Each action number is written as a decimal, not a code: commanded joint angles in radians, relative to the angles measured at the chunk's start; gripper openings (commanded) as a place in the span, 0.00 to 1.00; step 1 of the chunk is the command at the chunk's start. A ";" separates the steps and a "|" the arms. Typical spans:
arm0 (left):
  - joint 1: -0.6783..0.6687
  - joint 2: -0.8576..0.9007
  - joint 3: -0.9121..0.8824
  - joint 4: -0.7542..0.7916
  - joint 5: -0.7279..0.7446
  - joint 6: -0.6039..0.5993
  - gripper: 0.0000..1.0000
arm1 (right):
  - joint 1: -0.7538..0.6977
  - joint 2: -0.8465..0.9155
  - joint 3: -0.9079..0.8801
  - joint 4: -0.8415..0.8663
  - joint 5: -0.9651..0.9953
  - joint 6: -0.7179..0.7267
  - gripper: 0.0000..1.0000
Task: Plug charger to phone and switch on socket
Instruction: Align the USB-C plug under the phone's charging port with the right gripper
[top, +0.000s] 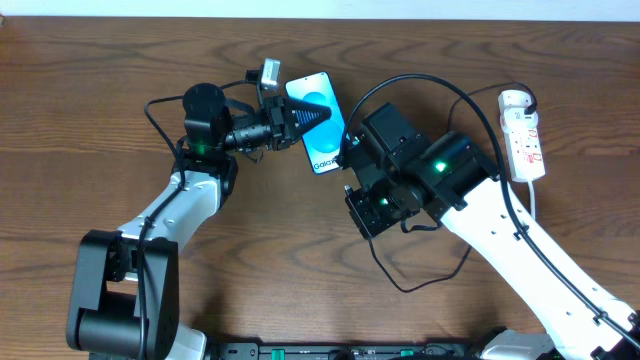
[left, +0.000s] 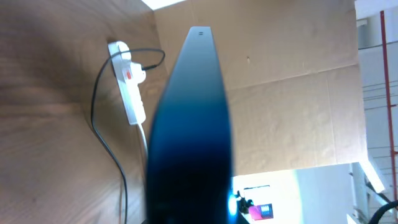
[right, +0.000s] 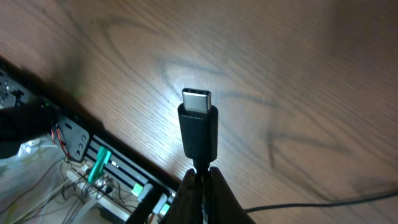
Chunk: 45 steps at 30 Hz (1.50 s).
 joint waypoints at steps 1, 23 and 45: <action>0.002 -0.008 0.027 0.013 0.043 -0.055 0.08 | 0.008 -0.008 -0.006 0.024 -0.003 0.011 0.01; 0.002 -0.008 0.026 0.013 -0.045 -0.115 0.07 | 0.008 0.003 -0.006 0.042 -0.108 0.066 0.01; 0.002 -0.008 0.026 0.014 -0.045 -0.116 0.07 | 0.006 0.016 -0.006 0.079 -0.045 0.136 0.01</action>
